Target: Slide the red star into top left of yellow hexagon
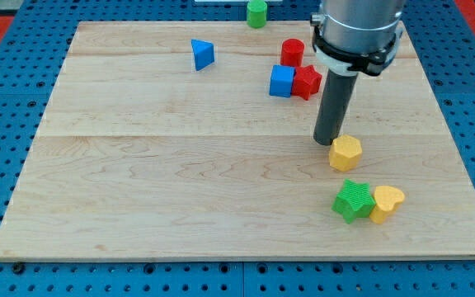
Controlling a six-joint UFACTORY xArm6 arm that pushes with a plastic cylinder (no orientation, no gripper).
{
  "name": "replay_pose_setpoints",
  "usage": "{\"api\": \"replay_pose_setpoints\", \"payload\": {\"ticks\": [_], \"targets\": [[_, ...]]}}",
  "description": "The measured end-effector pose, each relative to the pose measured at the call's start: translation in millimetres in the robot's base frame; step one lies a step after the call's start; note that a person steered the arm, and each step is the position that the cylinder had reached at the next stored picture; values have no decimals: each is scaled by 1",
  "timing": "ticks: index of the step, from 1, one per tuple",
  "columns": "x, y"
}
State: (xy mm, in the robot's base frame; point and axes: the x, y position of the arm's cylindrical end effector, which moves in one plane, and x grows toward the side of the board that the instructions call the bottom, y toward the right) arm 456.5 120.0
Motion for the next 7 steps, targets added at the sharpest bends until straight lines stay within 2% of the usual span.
{"api": "replay_pose_setpoints", "payload": {"ticks": [2, 3, 4, 5, 6, 7], "targets": [[-4, 29], [35, 40], [15, 54], [-47, 84], [-128, 79], [-120, 24]]}}
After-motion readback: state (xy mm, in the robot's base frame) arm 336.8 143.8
